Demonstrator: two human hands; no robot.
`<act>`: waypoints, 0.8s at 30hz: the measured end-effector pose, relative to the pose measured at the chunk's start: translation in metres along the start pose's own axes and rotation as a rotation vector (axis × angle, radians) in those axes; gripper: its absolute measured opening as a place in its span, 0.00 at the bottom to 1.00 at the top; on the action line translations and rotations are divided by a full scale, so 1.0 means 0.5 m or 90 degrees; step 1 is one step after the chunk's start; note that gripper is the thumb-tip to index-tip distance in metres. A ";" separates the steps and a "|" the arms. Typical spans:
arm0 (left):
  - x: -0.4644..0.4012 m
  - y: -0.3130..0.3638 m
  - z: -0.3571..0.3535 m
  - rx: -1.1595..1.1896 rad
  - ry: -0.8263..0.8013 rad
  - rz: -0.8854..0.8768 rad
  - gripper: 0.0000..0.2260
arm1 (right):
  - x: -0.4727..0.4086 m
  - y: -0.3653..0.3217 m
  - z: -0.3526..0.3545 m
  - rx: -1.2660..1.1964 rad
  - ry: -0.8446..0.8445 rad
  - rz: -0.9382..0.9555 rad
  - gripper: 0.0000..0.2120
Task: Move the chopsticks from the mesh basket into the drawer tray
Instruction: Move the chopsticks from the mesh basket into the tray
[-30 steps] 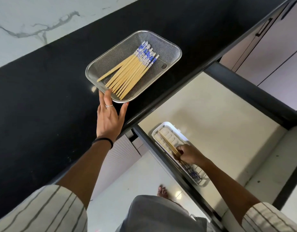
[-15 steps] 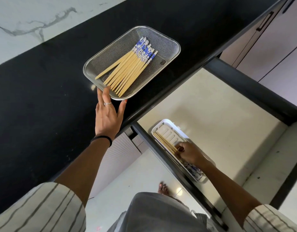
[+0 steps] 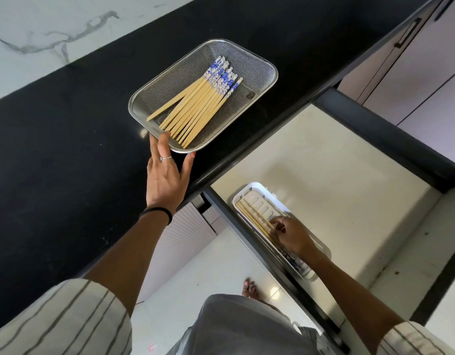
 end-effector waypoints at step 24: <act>0.002 -0.004 -0.002 -0.007 0.011 0.003 0.28 | 0.004 0.013 -0.023 -0.016 -0.044 0.029 0.14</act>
Point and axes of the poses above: each hand's wrist, its own x-axis away from the middle knuckle, its own z-axis out of the back of the hand, y = z × x, the point moved 5 cm from there along -x, towards the middle knuckle, and after that the axes turned 7 degrees about x, right-handed, at the moved point
